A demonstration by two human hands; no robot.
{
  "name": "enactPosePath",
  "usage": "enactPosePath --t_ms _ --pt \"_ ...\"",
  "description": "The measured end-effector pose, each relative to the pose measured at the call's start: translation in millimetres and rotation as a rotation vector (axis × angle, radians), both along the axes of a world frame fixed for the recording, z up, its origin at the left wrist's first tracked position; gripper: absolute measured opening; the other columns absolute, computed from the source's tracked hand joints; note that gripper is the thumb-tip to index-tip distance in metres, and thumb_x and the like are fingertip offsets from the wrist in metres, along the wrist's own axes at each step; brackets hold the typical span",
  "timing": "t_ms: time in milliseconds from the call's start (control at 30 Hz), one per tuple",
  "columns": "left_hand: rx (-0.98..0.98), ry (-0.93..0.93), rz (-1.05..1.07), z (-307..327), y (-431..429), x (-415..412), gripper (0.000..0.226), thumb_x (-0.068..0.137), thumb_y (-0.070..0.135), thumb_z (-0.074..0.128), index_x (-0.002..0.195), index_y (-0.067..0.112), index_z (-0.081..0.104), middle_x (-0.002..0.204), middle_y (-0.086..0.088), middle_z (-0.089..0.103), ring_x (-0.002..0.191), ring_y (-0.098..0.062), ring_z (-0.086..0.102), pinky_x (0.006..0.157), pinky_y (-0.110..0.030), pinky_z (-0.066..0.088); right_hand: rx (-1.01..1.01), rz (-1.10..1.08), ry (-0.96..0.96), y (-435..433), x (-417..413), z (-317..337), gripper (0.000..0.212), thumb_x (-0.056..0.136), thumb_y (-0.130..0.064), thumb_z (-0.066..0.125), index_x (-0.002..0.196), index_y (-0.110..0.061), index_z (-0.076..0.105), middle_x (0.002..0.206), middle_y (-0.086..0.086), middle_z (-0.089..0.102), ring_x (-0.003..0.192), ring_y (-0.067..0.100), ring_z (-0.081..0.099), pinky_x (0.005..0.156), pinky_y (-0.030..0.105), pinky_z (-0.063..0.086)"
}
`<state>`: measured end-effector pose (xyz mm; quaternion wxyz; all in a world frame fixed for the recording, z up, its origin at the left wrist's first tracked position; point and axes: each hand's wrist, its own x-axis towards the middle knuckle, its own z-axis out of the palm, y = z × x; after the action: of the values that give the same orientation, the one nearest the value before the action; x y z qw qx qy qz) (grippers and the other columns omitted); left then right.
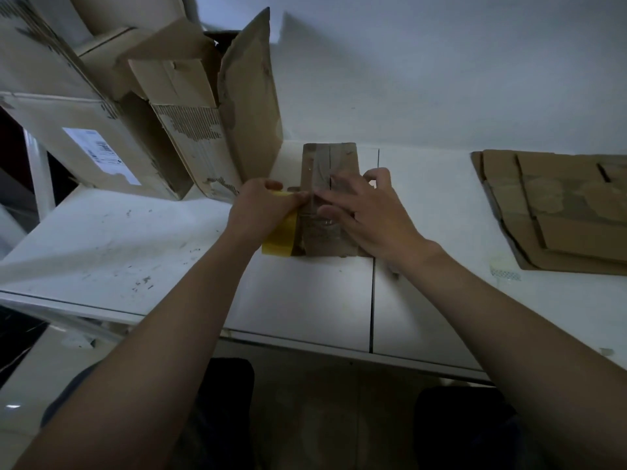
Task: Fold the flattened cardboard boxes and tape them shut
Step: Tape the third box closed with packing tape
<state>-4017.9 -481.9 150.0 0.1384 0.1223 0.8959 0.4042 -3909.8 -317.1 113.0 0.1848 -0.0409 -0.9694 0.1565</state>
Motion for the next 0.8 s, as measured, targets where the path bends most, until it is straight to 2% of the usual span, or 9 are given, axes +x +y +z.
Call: enactPosePath --t_ms 67,100,333,400,500,567,633,700,800 --pt "0.006 -0.004 0.004 -1.1 0.5 -1.2 0.072 0.077 0.058 0.077 0.135 0.019 0.057 0.141 -0.005 0.054 0.123 -0.029 0.053 0.105 -0.051 0.046 0.059 -0.042 0.065 -1.2 -4.4 -8.0 0.044 0.097 -0.059 0.039 0.13 -0.043 0.064 0.141 -0.006 0.057 0.112 0.037 0.04 0.081 0.05 0.049" --pt "0.008 -0.003 0.005 -1.5 0.7 -1.8 0.072 0.078 0.058 0.076 0.135 0.018 0.057 0.141 -0.005 0.054 0.124 -0.029 0.053 0.105 -0.051 0.046 0.101 -0.055 0.088 0.0 -6.0 -12.1 0.046 0.094 -0.06 0.041 0.129 -0.042 0.065 0.139 -0.005 0.058 0.11 0.038 0.042 0.08 0.049 0.047" --pt "-0.003 0.006 0.0 -3.8 1.2 -2.1 0.072 0.077 0.06 0.076 0.133 0.019 0.058 0.139 -0.004 0.055 0.121 -0.028 0.054 0.103 -0.047 0.047 0.289 -0.124 0.011 -2.3 -1.4 -18.6 0.085 0.066 -0.07 0.074 0.143 -0.048 0.045 0.147 -0.006 0.046 0.121 0.034 0.038 0.088 0.045 0.037" --pt "0.001 0.006 0.001 -4.1 1.0 -1.3 0.071 0.077 0.061 0.075 0.132 0.019 0.058 0.14 -0.003 0.055 0.122 -0.027 0.054 0.103 -0.046 0.046 0.313 -0.127 0.012 -2.8 -0.9 -16.4 0.087 0.065 -0.074 0.073 0.143 -0.049 0.044 0.147 -0.007 0.047 0.12 0.033 0.037 0.088 0.044 0.035" --pt "0.007 -0.003 -0.01 -3.7 0.9 0.4 0.071 0.08 0.06 0.073 0.134 0.017 0.057 0.141 -0.004 0.054 0.123 -0.027 0.053 0.103 -0.045 0.045 0.268 -0.207 0.054 -9.3 -2.9 -10.0 0.066 0.08 -0.083 0.047 0.138 -0.049 0.052 0.14 -0.01 0.055 0.117 0.03 0.04 0.084 0.041 0.033" --pt "0.013 -0.014 -0.01 -3.6 0.6 0.9 0.071 0.08 0.06 0.073 0.134 0.017 0.057 0.142 -0.005 0.054 0.125 -0.028 0.052 0.104 -0.044 0.044 0.274 -0.261 0.071 -16.5 -5.8 -8.0 0.061 0.087 -0.08 0.036 0.134 -0.048 0.056 0.134 -0.01 0.06 0.111 0.03 0.044 0.08 0.04 0.033" --pt "0.017 -0.012 -0.004 -3.0 -0.1 1.3 0.07 0.081 0.059 0.073 0.134 0.017 0.058 0.141 -0.004 0.054 0.124 -0.027 0.052 0.102 -0.041 0.044 0.339 -0.251 0.072 -20.5 -5.8 -12.8 0.064 0.083 -0.078 0.048 0.137 -0.045 0.052 0.136 -0.006 0.057 0.109 0.033 0.046 0.079 0.04 0.035" --pt "0.021 -0.012 -0.002 -2.2 -0.3 2.4 0.069 0.081 0.059 0.073 0.133 0.017 0.058 0.14 -0.004 0.055 0.124 -0.026 0.052 0.099 -0.039 0.042 0.385 -0.226 0.055 -19.8 -2.8 -18.1 0.077 0.073 -0.075 0.063 0.142 -0.042 0.046 0.141 -0.002 0.051 0.112 0.035 0.046 0.081 0.042 0.035" --pt "0.032 -0.009 -0.003 -2.1 -0.7 3.5 0.068 0.081 0.06 0.072 0.133 0.017 0.058 0.141 -0.003 0.055 0.124 -0.025 0.052 0.099 -0.039 0.041 0.373 -0.217 0.04 -18.2 -1.4 -17.2 0.084 0.069 -0.074 0.068 0.143 -0.042 0.044 0.143 -0.002 0.05 0.115 0.035 0.044 0.083 0.042 0.035"
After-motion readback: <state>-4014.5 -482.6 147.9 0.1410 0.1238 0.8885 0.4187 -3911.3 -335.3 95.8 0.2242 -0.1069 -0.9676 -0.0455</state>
